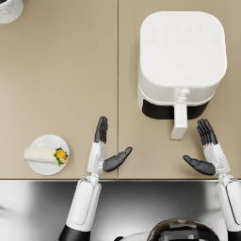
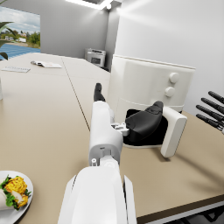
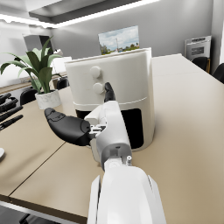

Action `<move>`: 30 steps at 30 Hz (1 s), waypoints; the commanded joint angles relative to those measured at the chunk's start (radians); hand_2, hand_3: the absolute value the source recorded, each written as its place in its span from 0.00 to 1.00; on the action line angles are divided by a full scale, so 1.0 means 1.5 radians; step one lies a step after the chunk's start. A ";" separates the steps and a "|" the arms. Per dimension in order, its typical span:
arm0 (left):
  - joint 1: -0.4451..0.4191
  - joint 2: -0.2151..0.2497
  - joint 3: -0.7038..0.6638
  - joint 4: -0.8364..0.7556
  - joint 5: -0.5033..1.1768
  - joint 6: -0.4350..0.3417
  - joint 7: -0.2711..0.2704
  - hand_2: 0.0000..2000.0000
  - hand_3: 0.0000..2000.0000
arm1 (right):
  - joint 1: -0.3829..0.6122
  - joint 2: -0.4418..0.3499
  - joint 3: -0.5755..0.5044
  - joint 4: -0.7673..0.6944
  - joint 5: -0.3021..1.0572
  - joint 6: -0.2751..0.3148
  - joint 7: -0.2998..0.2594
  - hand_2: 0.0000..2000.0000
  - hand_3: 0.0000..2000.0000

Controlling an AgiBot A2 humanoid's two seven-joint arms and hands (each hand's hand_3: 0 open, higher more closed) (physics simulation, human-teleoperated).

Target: Pick up the chicken rolls and place it into the air fryer

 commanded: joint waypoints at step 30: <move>-0.031 -0.001 -0.064 -0.070 0.000 -0.058 -0.058 0.00 0.00 | 0.004 -0.016 -0.009 0.025 0.000 -0.057 0.058 0.00 0.00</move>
